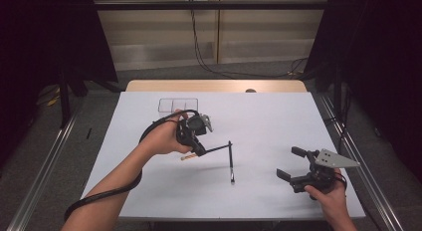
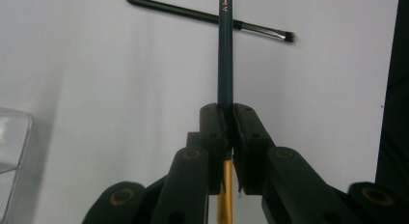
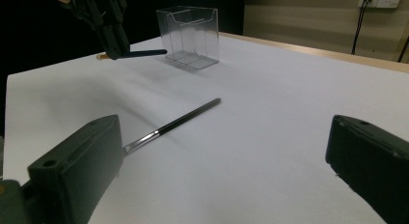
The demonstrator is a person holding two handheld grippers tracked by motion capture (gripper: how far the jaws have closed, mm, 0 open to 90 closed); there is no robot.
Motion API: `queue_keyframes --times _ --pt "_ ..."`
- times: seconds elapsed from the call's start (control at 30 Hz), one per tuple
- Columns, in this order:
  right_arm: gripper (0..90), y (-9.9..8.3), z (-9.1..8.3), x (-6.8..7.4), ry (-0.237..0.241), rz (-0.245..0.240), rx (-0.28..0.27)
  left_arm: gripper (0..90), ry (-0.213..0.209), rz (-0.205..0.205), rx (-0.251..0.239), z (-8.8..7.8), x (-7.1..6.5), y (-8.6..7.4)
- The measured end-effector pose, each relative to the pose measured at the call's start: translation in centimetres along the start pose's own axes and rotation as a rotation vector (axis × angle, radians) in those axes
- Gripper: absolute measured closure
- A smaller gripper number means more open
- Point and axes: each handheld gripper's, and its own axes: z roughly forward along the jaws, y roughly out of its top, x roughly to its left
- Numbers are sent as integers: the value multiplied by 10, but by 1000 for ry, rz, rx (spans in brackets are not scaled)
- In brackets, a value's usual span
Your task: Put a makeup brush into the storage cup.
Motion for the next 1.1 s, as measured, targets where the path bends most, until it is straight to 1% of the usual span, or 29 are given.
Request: queue_keyframes --times 0.03,0.07,0.13,0.17,0.2,0.5,0.53,0.6,0.63,0.67,0.77,0.83,0.87,0.9,0.93,1.0,1.07,1.1 --pt "0 1 2 0 -4 1 17 835 -5 12 -1 0 -1 2" --pt "0 1 2 0 -4 1 17 836 -5 12 -1 0 -1 2" --pt "0 4 6 0 -4 -2 39 836 -3 32 -2 -1 -2 6" --pt "0 5 7 0 -1 -3 43 835 -10 27 -6 -1 -3 7" --pt "0 6 8 1 3 -5 45 835 -4 38 -3 -1 -3 8" --pt "0 15 17 3 33 -14 66 835 -13 54 -5 5 -7 16" --pt "0 18 21 3 35 -17 97 835 -12 59 -6 6 -7 17" --pt "0 22 23 2 54 -23 110 835 -20 56 -4 7 -8 18" --pt "0 24 25 1 59 -25 121 835 -19 62 3 7 -8 18" --pt "0 24 25 1 59 -25 121 836 -19 62 3 7 -8 18" --pt "0 30 28 1 64 -36 147 836 -20 71 6 7 -8 19" --pt "0 36 32 1 66 -45 186 835 -24 72 7 7 -8 19" --pt "0 36 32 1 66 -45 186 835 -20 72 6 7 -8 19" --pt "0 39 36 1 70 -48 219 835 -21 74 10 8 -8 19" --pt "0 41 38 1 82 -53 227 835 -25 77 7 8 -9 20" --pt "0 44 41 2 87 -64 255 836 -25 85 10 9 -9 21" --pt "0 47 46 4 99 -77 279 836 -26 82 6 9 -9 21" --pt "0 47 46 4 99 -77 279 836 -27 85 11 9 -9 22"
